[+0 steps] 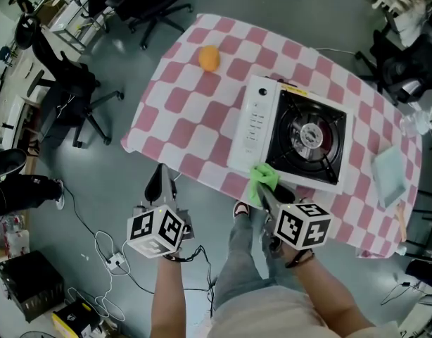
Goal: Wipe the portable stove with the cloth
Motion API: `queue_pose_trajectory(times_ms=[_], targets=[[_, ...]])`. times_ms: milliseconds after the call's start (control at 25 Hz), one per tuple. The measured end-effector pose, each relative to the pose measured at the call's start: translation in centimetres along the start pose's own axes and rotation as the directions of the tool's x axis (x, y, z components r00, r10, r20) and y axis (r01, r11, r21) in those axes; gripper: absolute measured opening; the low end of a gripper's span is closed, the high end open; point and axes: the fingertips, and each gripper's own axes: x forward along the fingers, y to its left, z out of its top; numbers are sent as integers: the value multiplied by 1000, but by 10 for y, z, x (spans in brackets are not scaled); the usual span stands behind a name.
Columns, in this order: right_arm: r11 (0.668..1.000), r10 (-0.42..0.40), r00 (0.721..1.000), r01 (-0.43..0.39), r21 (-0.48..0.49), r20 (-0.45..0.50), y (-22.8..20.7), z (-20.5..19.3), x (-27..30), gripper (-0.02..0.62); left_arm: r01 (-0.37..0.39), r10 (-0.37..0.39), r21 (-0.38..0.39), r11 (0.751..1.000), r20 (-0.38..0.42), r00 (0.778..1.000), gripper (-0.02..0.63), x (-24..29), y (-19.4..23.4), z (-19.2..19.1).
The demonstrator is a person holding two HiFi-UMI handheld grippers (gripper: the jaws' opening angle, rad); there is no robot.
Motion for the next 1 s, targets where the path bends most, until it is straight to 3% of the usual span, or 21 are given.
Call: queue_pose_trajectory(times_ms=[1000], targets=[[998, -50, 999, 49, 44, 12, -50, -6, -41, 78, 35, -35, 20, 999, 0, 999, 1, -4, -44, -5]])
